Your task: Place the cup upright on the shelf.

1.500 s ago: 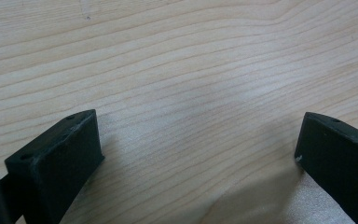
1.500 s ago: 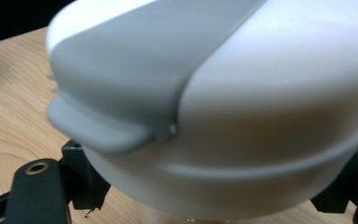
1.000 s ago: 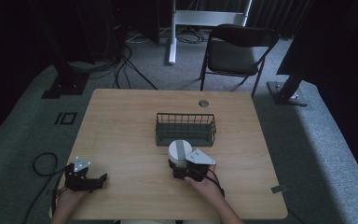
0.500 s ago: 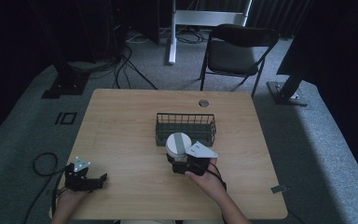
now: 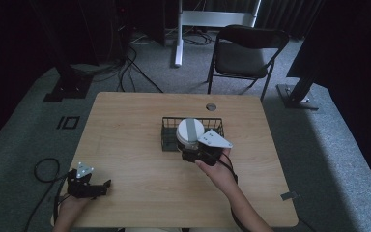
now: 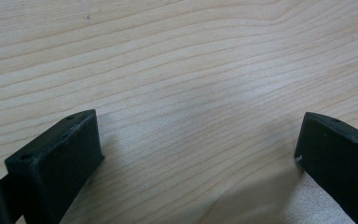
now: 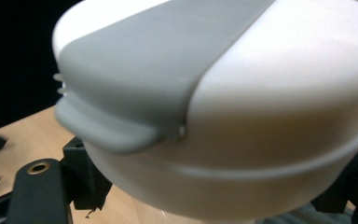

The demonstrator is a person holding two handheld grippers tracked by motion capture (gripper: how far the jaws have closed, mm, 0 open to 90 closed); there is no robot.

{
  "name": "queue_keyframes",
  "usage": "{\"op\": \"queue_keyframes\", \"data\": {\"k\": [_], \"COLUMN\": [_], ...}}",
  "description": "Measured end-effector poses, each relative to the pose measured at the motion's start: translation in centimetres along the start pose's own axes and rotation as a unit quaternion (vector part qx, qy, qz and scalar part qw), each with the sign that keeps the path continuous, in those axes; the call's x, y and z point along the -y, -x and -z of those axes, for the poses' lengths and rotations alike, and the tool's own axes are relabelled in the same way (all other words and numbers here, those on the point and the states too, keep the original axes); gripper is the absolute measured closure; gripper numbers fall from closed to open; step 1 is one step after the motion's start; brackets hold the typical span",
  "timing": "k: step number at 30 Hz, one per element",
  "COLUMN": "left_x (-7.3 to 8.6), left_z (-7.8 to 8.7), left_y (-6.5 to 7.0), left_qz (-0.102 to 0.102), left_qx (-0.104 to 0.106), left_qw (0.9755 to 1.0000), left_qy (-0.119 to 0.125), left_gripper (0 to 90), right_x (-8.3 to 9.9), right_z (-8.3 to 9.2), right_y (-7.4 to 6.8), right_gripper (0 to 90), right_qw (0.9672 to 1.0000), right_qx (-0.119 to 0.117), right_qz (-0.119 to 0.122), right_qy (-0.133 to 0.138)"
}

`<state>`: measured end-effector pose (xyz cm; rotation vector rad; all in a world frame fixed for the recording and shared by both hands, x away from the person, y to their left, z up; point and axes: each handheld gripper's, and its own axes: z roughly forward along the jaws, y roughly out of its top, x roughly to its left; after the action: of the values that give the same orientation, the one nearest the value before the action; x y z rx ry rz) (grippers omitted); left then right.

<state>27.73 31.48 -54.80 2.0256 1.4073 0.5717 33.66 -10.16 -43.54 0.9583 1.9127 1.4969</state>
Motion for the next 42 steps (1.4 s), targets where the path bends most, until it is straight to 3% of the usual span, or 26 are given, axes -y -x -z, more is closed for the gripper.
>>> {"op": "queue_keyframes", "data": {"k": [10, 17, 23, 29, 42], "left_x": [0.0, 0.0, 0.0, 0.0, 0.0], "left_z": [0.0, 0.0, 0.0, 0.0, 0.0], "left_y": [0.0, 0.0, 0.0, 0.0, 0.0], "left_qz": [0.0, 0.0, 0.0, 0.0, 0.0], "left_qx": [0.0, 0.0, 0.0, 0.0, 0.0], "left_qw": [1.0, 1.0, 1.0, 1.0, 1.0], "left_qy": [0.0, 0.0, 0.0, 0.0, 0.0], "left_gripper": [0.5, 0.6, 0.6, 0.6, 0.6], "right_x": [-2.1, -3.3, -3.8, -3.5, -1.3], "right_z": [-1.3, -2.9, -4.0, -4.7, -6.5], "right_y": [2.0, 3.4, 4.6, 5.0, 5.4], "right_gripper": [18.3, 18.3, 18.3, 18.3, 18.3], "right_qw": [0.9987, 0.9951, 0.9907, 0.9884, 0.9851], "right_qx": [0.046, 0.091, 0.124, 0.14, 0.144], "right_qz": [-0.014, -0.036, -0.056, -0.056, -0.068], "right_qy": [0.012, 0.014, -0.003, -0.023, -0.064]}}
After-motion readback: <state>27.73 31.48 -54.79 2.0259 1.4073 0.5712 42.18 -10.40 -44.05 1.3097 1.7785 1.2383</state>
